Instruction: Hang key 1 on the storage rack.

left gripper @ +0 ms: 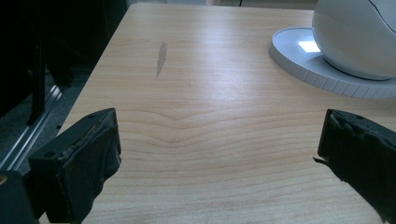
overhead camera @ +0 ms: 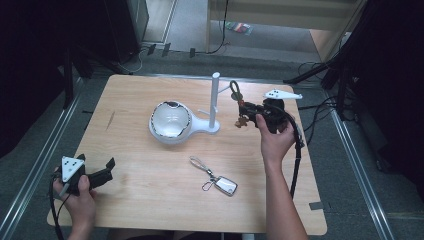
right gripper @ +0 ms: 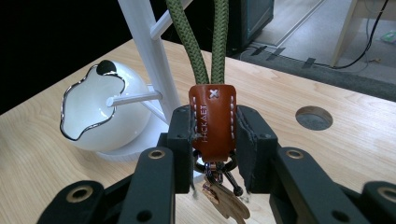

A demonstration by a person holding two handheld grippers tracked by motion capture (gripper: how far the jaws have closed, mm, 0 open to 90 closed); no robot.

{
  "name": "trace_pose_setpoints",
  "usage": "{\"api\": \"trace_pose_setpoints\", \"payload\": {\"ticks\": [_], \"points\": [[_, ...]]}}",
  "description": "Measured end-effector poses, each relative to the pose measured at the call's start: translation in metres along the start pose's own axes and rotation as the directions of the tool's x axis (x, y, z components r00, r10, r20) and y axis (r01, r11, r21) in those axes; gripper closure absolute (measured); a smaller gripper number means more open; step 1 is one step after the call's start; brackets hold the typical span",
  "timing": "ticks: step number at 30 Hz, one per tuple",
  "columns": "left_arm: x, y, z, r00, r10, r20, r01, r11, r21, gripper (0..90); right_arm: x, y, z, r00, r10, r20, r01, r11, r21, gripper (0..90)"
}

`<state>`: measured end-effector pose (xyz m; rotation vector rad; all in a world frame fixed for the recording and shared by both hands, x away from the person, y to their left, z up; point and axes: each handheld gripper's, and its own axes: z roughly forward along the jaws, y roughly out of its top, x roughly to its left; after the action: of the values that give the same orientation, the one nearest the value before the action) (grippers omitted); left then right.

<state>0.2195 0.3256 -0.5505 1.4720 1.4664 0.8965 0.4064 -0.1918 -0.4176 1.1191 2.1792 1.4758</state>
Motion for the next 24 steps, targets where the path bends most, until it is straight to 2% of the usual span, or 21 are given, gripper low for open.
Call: {"api": "trace_pose_setpoints", "payload": {"ticks": [10,24], "points": [[0.000,0.000,-0.001,1.0000,-0.001,-0.001,0.001,1.0000,-0.001,0.0,0.003,0.001,0.010,0.9999,-0.007,-0.008,0.007,1.000,0.016,70.2],[-0.001,0.000,-0.001,1.0000,0.008,-0.004,-0.008,1.0000,0.004,0.0,0.009,-0.005,0.026,0.9992,-0.028,-0.028,0.030,0.997,0.072,69.6]]}}
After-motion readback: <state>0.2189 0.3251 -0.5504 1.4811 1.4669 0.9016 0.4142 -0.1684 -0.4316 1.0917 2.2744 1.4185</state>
